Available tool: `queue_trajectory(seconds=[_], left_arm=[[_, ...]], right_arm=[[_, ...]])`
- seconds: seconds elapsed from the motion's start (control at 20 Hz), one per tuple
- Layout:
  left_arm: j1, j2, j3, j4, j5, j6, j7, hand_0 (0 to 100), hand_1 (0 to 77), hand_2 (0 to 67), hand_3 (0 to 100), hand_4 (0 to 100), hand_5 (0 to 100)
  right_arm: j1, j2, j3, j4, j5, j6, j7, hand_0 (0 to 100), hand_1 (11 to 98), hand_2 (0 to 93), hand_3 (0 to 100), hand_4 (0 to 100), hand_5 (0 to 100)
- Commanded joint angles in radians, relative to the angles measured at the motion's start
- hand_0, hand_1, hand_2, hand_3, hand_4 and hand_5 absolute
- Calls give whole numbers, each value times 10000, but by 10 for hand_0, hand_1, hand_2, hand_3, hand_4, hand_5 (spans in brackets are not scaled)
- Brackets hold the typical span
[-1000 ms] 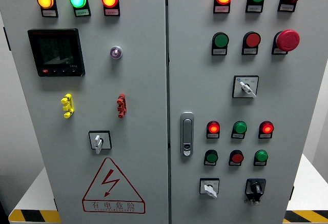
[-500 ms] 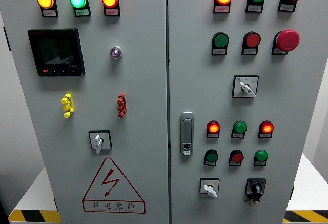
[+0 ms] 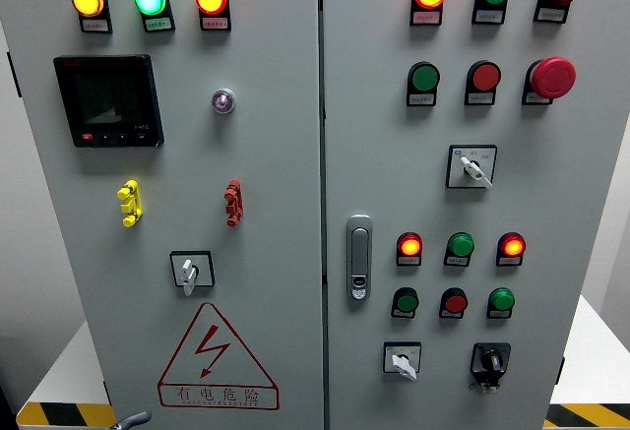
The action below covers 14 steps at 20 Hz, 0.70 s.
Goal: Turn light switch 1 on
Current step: 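Raise the left hand up toward the rotary switch below the yellow connector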
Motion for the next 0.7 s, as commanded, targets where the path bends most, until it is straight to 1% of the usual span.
queue_trajectory(seconds=[0.0,0.05,0.1,0.15,0.2,0.25,0.3,0.35,0.4,0.45,0.5,0.55,0.6,0.65], left_arm=[[-131,7,-11,-253,74,2,228,0,224,270,659,824,670],[-344,-9,-12,-269,89,18,395,0,229,285,674,863,720],[-559,-24,-12,-269,89,18,670,0,240,304,702,904,782],[-834,-39,-72,-284,89,18,1083,0,246,308,719,922,814],[-1095,-40,-103,-285,89,18,1406,0,262,323,770,978,906],[-1401,-40,-149,-285,89,18,1713,0,270,332,814,1000,968],[-1647,-40,-165,-285,89,18,1959,0,274,334,829,1000,989],[-1923,-55,-165,-315,89,33,2326,0,293,337,859,1000,1000],[-2123,-55,-165,-391,104,48,2664,0,325,345,885,1000,1000],[-2353,-40,-180,-422,89,48,2956,0,337,349,889,1000,1000],[-2553,-9,-165,-438,104,48,3065,0,363,358,902,1000,1000],[-2798,22,-165,-438,195,48,3096,0,384,365,913,1000,1000],[-2952,52,-165,-438,424,48,3127,0,396,367,915,1000,1000],[-3090,53,-150,-423,685,48,3188,0,423,373,922,1000,1000]], right_arm=[[-1,9,0,-8,-3,0,0,0,196,0,194,191,107],[-1,-6,0,-8,-3,0,0,0,196,0,194,191,107],[-1,-6,0,7,-3,0,0,0,196,0,194,191,107],[-1,9,0,-8,12,0,0,0,196,0,194,191,107],[-1,-6,0,-8,-3,0,0,0,196,0,194,191,107],[-1,9,0,7,-3,0,0,0,196,0,194,191,107],[-1,-6,0,7,-3,0,0,0,196,0,194,191,106],[-1,9,0,-8,12,0,0,0,196,0,194,191,106],[-1,9,0,7,-3,-15,0,0,196,0,194,191,106],[-1,9,0,-8,-3,0,0,0,196,0,194,191,106],[-1,9,0,-8,-3,-15,0,0,195,0,194,191,106],[-1,-6,0,7,-3,-15,0,0,195,0,194,191,106],[-1,9,0,7,-3,0,0,0,196,0,194,191,106],[-1,9,0,-8,-3,0,0,0,195,0,194,191,106]])
